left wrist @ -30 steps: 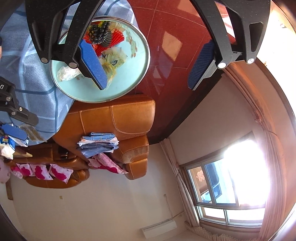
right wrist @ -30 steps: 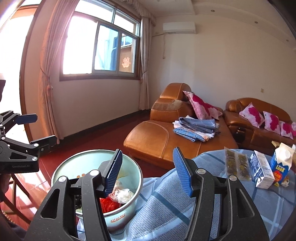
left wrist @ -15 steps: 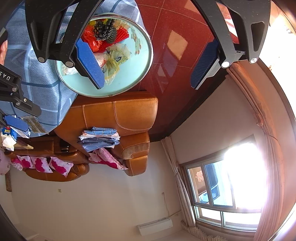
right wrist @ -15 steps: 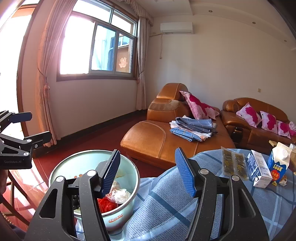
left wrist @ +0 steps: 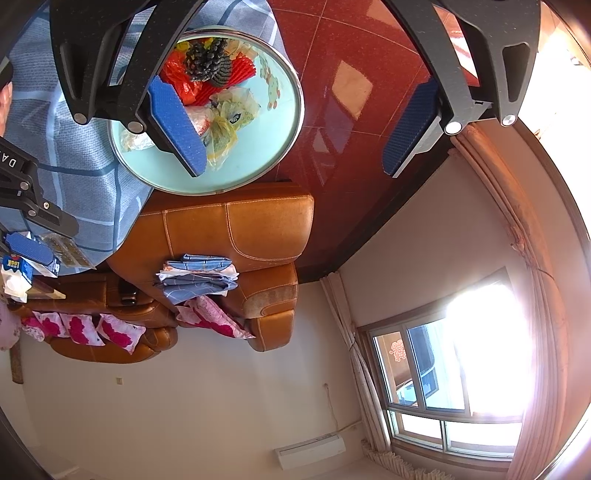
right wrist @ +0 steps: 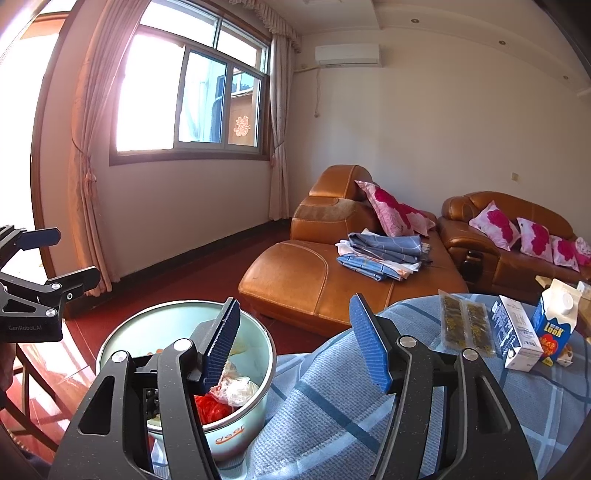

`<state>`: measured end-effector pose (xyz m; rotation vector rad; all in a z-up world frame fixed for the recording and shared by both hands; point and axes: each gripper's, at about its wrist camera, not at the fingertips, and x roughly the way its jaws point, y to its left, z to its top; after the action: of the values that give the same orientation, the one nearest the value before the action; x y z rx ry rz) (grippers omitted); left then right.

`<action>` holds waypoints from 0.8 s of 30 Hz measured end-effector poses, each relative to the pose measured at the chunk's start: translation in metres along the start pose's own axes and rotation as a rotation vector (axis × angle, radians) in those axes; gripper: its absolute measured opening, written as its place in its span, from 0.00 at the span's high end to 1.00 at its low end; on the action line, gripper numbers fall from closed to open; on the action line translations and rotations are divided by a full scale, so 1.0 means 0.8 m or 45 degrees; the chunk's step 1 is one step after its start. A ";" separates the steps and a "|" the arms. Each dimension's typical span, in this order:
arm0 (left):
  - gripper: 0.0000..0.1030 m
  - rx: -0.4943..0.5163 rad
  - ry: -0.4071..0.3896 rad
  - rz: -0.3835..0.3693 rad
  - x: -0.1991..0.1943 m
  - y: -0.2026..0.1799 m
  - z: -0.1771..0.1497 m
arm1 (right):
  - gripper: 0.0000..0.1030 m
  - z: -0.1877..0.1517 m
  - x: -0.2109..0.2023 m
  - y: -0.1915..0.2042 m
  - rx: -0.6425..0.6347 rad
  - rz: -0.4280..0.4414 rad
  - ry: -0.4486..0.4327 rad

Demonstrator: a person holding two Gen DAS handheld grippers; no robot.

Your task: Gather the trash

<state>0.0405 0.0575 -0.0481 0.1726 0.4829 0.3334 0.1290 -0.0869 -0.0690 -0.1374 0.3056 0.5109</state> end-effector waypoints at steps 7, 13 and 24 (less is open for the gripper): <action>0.08 0.002 0.002 0.002 0.001 0.000 0.000 | 0.40 0.000 0.000 -0.001 -0.002 0.001 -0.001; 0.07 0.002 0.003 0.002 0.000 0.000 0.000 | 0.40 0.000 -0.001 -0.001 0.003 -0.001 -0.001; 0.07 -0.002 0.004 -0.001 0.002 0.002 -0.003 | 0.39 0.000 -0.001 -0.001 0.002 -0.001 -0.002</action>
<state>0.0406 0.0596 -0.0503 0.1707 0.4858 0.3336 0.1289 -0.0878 -0.0689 -0.1357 0.3046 0.5101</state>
